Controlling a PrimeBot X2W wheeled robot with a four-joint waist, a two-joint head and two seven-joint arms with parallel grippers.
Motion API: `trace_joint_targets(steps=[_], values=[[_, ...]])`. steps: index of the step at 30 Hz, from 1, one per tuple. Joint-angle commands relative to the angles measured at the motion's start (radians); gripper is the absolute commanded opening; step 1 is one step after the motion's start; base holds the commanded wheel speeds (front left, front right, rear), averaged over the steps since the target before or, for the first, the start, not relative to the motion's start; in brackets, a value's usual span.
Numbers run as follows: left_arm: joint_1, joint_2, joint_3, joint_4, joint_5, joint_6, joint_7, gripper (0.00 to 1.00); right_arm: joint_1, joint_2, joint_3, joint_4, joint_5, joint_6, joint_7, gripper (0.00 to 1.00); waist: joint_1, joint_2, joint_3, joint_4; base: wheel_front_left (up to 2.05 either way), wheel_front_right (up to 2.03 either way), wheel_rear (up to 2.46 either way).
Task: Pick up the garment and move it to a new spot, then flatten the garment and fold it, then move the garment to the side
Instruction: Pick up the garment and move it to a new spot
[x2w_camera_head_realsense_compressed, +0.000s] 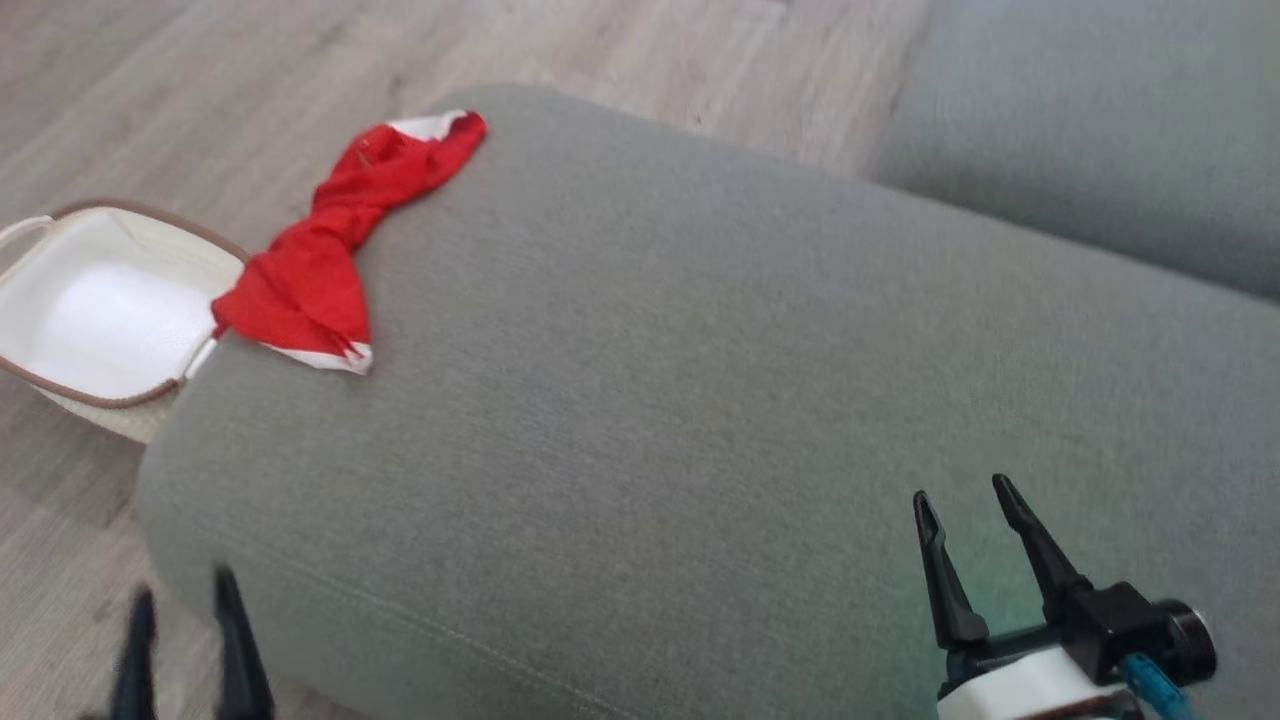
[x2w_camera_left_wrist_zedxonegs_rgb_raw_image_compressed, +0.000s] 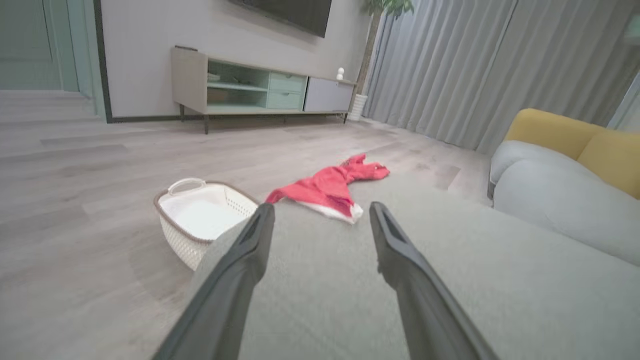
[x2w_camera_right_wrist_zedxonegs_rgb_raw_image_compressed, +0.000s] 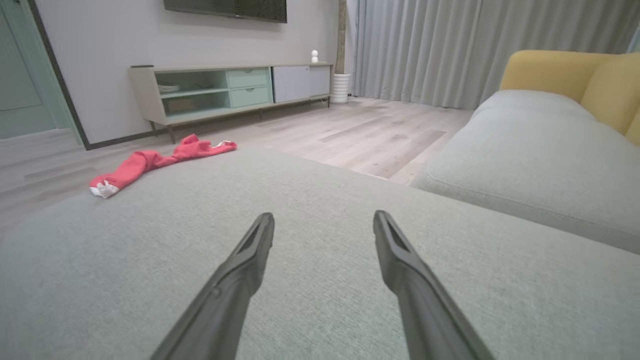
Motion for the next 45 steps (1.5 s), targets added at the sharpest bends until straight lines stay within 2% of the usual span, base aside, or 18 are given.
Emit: trace_joint_targets(steps=[1,3,7,9,12,17,21,23,25,30,36,38,39,42,45], values=[[-0.094,0.006,0.041,-0.037,0.0,-0.004,-0.006,1.0,-0.045,-0.009,0.014,-0.034,-0.021,0.007,-0.014,1.0,0.0001,0.0,0.083,-0.057,0.0,0.0,0.0],[-0.165,0.038,0.057,-0.013,-0.015,-0.008,-0.006,1.0,-0.067,-0.009,0.003,-0.045,-0.059,0.007,-0.014,1.0,0.0001,0.0,0.154,-0.082,0.0,0.0,0.0],[-0.379,0.121,0.062,0.107,-0.12,-0.014,0.029,1.0,-0.124,-0.027,-0.009,-0.071,-0.126,0.007,-0.014,1.0,0.0001,0.0,0.306,-0.128,0.0,0.0,0.0],[-0.494,0.175,0.044,0.179,-0.168,-0.015,0.064,1.0,-0.146,-0.047,-0.014,-0.083,-0.143,0.007,-0.014,1.0,0.0001,0.0,0.375,-0.147,0.0,0.0,0.0],[-0.662,0.228,0.004,0.282,-0.259,-0.016,0.104,1.0,-0.168,-0.071,-0.031,-0.101,-0.157,0.007,-0.012,1.0,0.0001,0.0,0.454,-0.164,0.0,0.0,0.0],[-0.875,0.29,-0.038,0.535,-0.363,-0.016,0.152,1.0,-0.176,-0.088,-0.022,-0.128,-0.167,0.007,0.002,1.0,0.0001,0.0,0.53,-0.193,0.0,0.0,0.0],[-1.005,0.33,-0.023,0.74,-0.39,-0.008,0.151,1.0,-0.17,-0.092,-0.021,-0.159,-0.168,0.007,0.012,1.0,0.0001,0.0,0.564,-0.214,0.0,0.0,0.0],[-1.055,0.356,-0.022,0.827,-0.371,0.017,0.124,1.0,-0.165,-0.095,-0.022,-0.172,-0.168,0.007,0.017,1.0,0.0001,0.0,0.575,-0.223,0.0,0.0,0.0],[-1.095,0.368,-0.024,0.899,-0.361,0.034,0.102,1.0,-0.159,-0.096,-0.028,-0.183,-0.165,0.007,0.021,1.0,0.0001,0.0,0.581,-0.229,0.0,0.0,0.0],[-1.157,0.376,-0.044,1.052,-0.349,0.053,0.133,1.0,-0.147,-0.097,-0.043,-0.21,-0.162,0.007,0.03,1.0,0.0001,0.0,0.591,-0.233,0.0,0.0,0.0],[-1.19,0.375,-0.053,1.161,-0.348,0.094,0.187,1.0,-0.144,-0.096,-0.049,-0.228,-0.162,0.007,0.041,1.0,0.0001,0.0,0.592,-0.231,0.0,0.0,0.0],[-1.194,0.371,-0.054,1.182,-0.354,0.095,0.218,1.0,-0.145,-0.095,-0.05,-0.23,-0.16,0.007,0.043,1.0,0.0001,0.0,0.589,-0.23,0.0,0.0,0.0],[-1.194,0.37,-0.053,1.188,-0.357,0.094,0.224,0.0,-0.145,-0.094,-0.05,-0.229,-0.158,0.007,0.044,1.0,0.0001,0.0,0.585,-0.229,0.0,0.0,0.0],[-1.19,0.375,-0.07,1.195,-0.347,0.068,0.226,0.0,-0.147,-0.089,-0.049,-0.218,-0.152,0.007,0.041,1.0,0.0001,0.0,0.567,-0.232,0.0,0.0,0.0],[-1.204,0.388,-0.08,1.179,-0.34,0.047,0.185,0.0,-0.152,-0.078,-0.045,-0.198,-0.142,0.007,0.031,1.0,0.0001,0.0,0.534,-0.241,0.0,0.0,0.0]])
